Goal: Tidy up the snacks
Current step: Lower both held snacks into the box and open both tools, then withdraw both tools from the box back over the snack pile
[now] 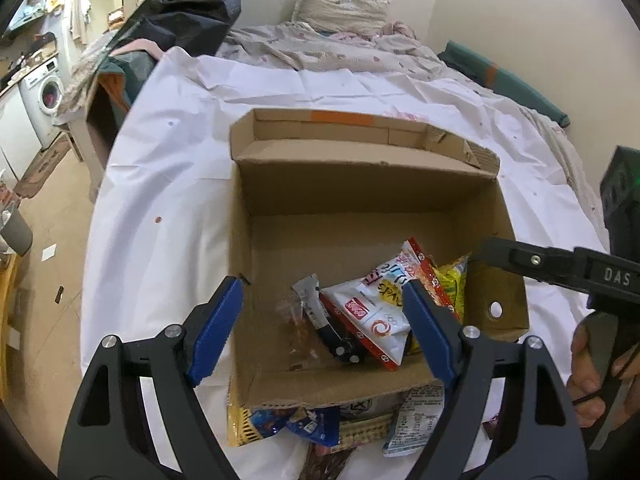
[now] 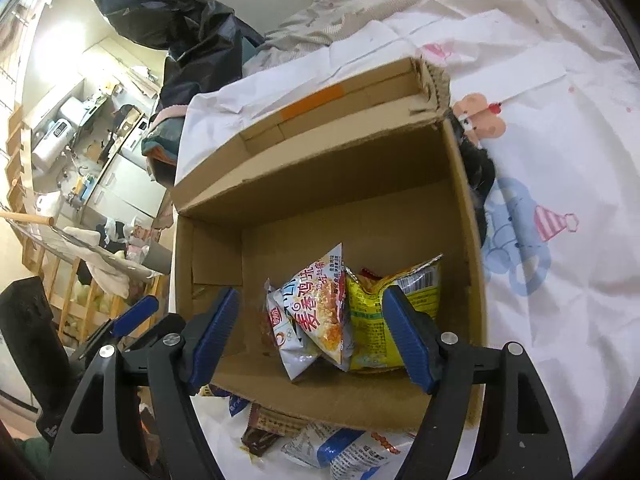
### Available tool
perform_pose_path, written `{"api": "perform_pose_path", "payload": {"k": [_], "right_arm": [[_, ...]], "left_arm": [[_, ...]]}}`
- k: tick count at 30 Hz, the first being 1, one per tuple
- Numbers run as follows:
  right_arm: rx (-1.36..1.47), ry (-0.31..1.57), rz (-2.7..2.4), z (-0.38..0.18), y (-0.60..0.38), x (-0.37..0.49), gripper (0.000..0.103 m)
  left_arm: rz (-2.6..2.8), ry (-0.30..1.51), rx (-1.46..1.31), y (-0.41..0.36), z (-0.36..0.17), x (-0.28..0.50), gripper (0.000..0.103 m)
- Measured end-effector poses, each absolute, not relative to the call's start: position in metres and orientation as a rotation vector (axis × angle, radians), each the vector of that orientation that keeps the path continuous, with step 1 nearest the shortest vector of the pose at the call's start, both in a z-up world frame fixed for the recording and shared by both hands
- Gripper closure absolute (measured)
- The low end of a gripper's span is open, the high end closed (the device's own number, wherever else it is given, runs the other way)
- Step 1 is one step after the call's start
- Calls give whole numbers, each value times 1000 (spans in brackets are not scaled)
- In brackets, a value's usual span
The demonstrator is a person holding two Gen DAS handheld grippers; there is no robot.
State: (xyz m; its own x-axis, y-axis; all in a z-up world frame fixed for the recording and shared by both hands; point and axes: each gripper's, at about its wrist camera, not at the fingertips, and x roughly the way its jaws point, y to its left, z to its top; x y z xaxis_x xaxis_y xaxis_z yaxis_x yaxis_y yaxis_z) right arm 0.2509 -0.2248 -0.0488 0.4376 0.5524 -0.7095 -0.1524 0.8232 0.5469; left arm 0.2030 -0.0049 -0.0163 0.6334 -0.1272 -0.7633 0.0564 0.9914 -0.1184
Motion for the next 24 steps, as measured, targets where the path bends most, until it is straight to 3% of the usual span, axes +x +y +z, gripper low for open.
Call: {"api": "perform_pose_path", "payload": {"k": [2,4,7,24], "right_arm": [[428,1007,434,-43,-229,244,26],[427,998,426,-38,-234,238,26],[432,994,417,-33,-241,227,26],[562,1093,283,-54,-312,140,21]], "left_arm": [[-109,867,-97,-1,-11,200,23],[-123,857,-114,3,-5,196,12],[-110,825,-114,9,6,186,6],[10,960,-183,30,-11,124,4]]}}
